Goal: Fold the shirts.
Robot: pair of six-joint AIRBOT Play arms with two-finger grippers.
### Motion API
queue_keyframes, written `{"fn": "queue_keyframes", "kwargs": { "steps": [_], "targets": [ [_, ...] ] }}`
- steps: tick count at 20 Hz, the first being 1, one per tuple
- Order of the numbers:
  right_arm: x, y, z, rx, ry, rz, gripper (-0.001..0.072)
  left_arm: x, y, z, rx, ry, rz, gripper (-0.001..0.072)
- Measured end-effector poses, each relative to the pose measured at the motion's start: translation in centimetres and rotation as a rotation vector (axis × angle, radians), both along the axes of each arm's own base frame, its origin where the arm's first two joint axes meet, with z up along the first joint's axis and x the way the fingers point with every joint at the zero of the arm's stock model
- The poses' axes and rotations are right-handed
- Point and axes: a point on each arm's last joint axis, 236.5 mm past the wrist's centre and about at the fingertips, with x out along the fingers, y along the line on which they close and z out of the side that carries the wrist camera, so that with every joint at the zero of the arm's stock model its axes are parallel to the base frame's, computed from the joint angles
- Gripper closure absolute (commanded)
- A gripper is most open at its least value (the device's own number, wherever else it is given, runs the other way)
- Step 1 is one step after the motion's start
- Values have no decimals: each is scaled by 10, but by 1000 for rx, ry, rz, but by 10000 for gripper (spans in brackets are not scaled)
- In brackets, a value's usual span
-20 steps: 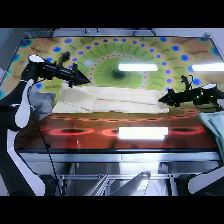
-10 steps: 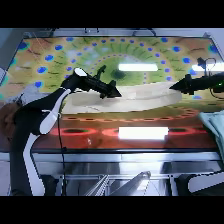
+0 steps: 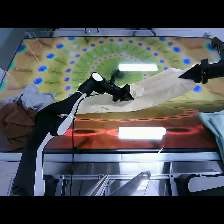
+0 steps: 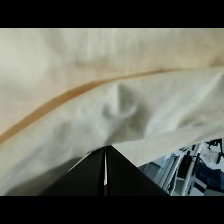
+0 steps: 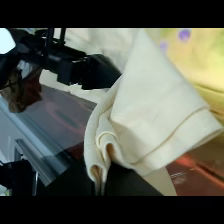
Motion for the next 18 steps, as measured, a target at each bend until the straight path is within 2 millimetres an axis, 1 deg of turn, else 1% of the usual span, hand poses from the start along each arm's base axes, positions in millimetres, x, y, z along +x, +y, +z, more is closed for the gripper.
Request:
{"fn": "queue_keyframes", "kwargs": {
  "steps": [3, 6, 8, 9, 10, 12, 13, 14, 16, 17, 18],
  "targets": [
    [-4, 22, 21, 58, -26, 48, 696, 1, -4, -3, -13, 25, 23, 705],
    [-8, 57, 30, 89, -39, 116, 696, 2, -7, -2, -35, 45, 43, 704],
    [-8, 81, 33, 98, -40, 148, 696, 6, -6, 7, -58, 41, 40, 705],
    [-8, 93, 34, 103, -45, 162, 696, 9, -5, 17, -86, 40, 33, 705],
    [-7, 104, 34, 104, -46, 169, 696, 12, -2, 35, -135, 43, 28, 705],
    [-6, 126, 35, 107, -45, 176, 696, 16, 9, 90, -276, 49, 7, 705],
    [-4, 137, 35, 108, -48, 176, 696, 19, 21, 117, -343, 50, -6, 705],
    [-3, 149, 35, 108, -49, 176, 696, 23, 38, 146, -411, 40, -15, 705],
    [2, 177, 35, 109, -70, 171, 696, 35, 83, 207, -534, -15, -1, 705],
    [5, 191, 34, 110, -77, 165, 696, 41, 111, 232, -575, -54, 14, 705],
    [9, 207, 31, 110, -86, 157, 695, 47, 140, 252, -599, -101, 40, 705]
  ]
}}
